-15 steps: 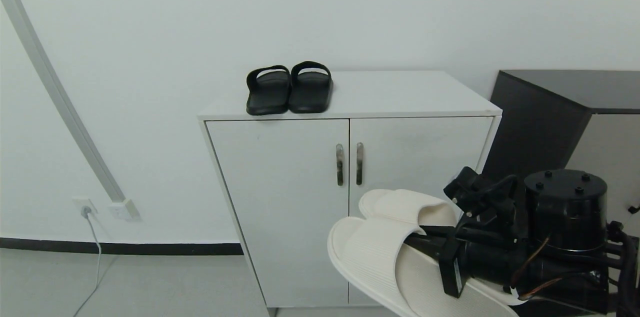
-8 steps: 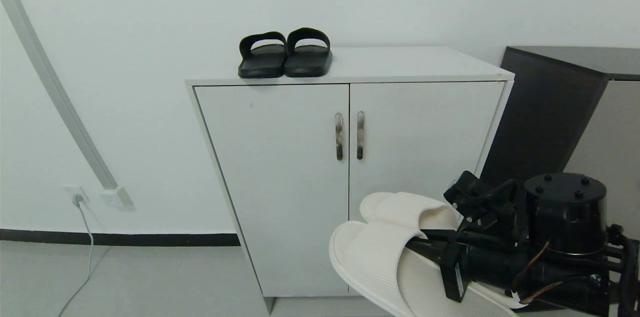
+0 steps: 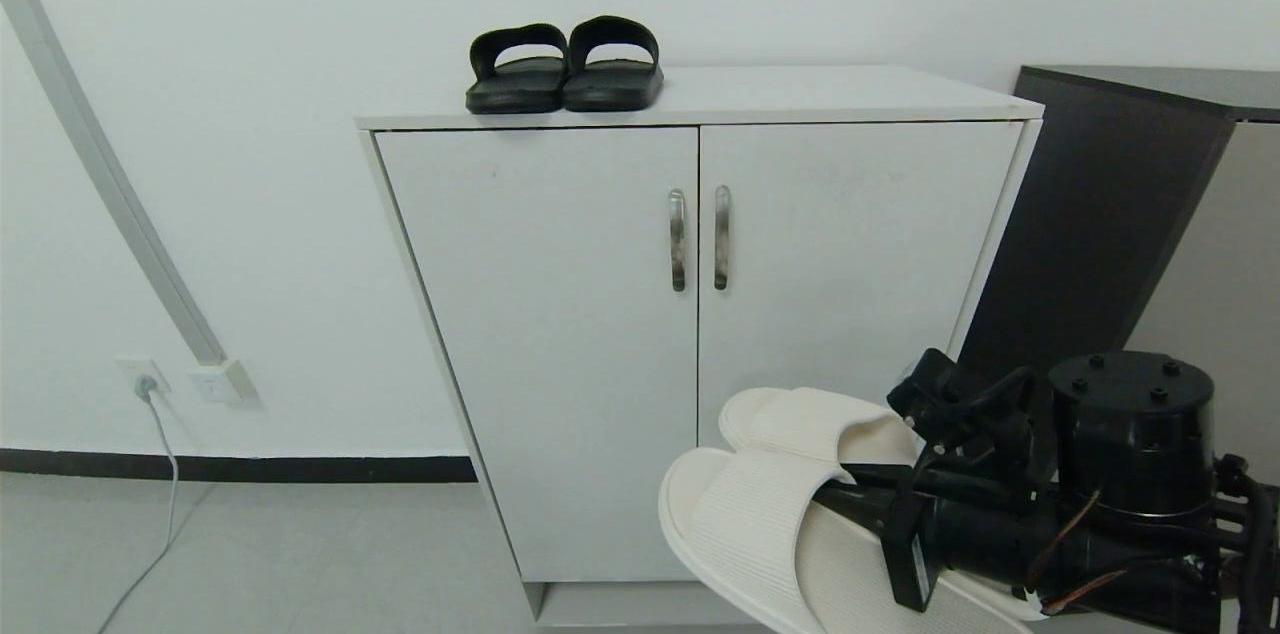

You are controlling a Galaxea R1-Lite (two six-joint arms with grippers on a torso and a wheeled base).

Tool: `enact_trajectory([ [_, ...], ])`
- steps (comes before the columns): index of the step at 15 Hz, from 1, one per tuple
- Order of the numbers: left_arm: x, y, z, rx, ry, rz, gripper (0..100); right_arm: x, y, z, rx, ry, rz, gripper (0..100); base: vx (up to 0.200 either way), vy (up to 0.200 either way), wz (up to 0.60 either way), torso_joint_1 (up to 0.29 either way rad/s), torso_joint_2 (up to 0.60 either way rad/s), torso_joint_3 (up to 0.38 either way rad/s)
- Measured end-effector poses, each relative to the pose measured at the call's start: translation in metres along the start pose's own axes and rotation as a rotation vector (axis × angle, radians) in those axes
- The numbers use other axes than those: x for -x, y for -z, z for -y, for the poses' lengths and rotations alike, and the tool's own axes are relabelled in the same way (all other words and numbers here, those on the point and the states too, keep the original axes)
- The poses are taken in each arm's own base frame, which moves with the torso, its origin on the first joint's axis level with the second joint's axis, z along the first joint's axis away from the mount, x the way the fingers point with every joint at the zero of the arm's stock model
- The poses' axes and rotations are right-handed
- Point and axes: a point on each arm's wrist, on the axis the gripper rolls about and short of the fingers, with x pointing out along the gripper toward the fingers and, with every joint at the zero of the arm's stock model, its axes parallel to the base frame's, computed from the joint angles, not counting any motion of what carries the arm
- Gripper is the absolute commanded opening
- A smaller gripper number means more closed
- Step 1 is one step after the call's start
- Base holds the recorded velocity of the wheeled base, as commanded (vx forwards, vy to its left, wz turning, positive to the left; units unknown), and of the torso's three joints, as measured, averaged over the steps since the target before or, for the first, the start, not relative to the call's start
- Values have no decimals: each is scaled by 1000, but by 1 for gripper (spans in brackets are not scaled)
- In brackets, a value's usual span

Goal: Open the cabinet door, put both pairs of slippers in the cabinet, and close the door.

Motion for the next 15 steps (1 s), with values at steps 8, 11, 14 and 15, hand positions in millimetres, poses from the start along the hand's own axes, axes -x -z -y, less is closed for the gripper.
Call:
enact_trajectory([
  [8,3,-51,5,72,43,61,100,0,2,-1,1,-7,-6,0,0,0,0,-5,54,49],
  [11,-13,-71,10,86,150,-24,100,0,3,-3,3,-11,-6,0,0,0,0,0,0,0],
  [14,-38,-84,13,94,237,-86,100,0,4,-3,4,-12,-7,0,0,0,0,0,0,0],
  [15,-48,-88,14,95,251,-92,100,0,4,-3,4,-13,-8,0,0,0,0,0,0,0],
])
